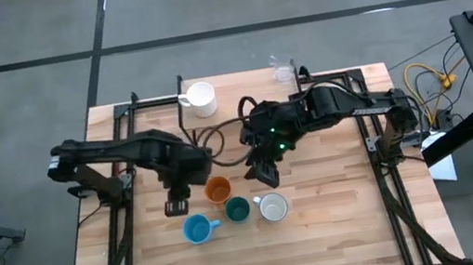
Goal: Stack small to large cups/mugs on shelf
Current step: Put the blue mug on the shelf
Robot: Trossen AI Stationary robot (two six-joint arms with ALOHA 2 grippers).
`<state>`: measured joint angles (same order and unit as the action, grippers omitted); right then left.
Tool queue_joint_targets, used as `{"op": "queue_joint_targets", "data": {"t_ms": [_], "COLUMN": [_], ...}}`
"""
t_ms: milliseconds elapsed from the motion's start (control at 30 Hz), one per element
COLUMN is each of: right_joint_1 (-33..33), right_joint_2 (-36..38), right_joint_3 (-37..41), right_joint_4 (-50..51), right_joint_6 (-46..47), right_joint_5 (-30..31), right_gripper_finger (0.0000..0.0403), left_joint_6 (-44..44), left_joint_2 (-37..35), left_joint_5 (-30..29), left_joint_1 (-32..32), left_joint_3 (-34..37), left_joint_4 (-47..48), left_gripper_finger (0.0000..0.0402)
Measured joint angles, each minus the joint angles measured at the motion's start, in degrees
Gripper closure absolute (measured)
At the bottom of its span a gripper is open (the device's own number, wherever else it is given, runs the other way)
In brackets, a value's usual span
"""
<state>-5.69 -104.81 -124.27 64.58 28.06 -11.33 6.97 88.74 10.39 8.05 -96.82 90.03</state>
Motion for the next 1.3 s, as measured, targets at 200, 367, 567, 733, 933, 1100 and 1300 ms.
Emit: {"op": "queue_joint_targets", "data": {"t_ms": [200,367,567,733,933,1100,1300], "right_joint_1": [0.0,-0.1,0.0,0.5,5.2,13.6,13.0], "right_joint_2": [0.0,0.0,0.0,0.0,0.0,-0.1,-1.9], "right_joint_3": [0.0,0.0,0.5,0.9,1.4,1.4,1.8], "right_joint_4": [-0.5,-0.6,-0.7,-1.2,-0.7,-0.8,-8.5], "right_joint_6": [0.7,0.9,0.9,1.1,-8.5,-7.6,-3.7], "right_joint_5": [1.1,1.1,0.4,-0.7,-2.1,-1.5,-10.8], "right_gripper_finger": [0.0207,0.0207,0.0207,0.0207,0.0207,0.0207,0.0207], "left_joint_6": [-0.7,0.3,7.6,16.3,22.7,22.3,17.1], "left_joint_2": [2.5,1.1,-4.4,-11.7,-17.2,-16.1,-12.4], "left_joint_5": [4.5,4.5,4.2,-0.5,-8.3,-10.8,-12.0], "left_joint_1": [0.0,0.0,1.4,4.2,9.8,14.0,15.0], "left_joint_3": [0.0,-0.3,-2.1,-2.3,-2.3,-2.3,-1.9], "left_joint_4": [-0.2,0.0,-0.1,-3.8,-14.1,-20.6,-18.1], "left_gripper_finger": [0.0322,0.0322,0.0322,0.0322,0.0322,0.0322,0.0322]}}
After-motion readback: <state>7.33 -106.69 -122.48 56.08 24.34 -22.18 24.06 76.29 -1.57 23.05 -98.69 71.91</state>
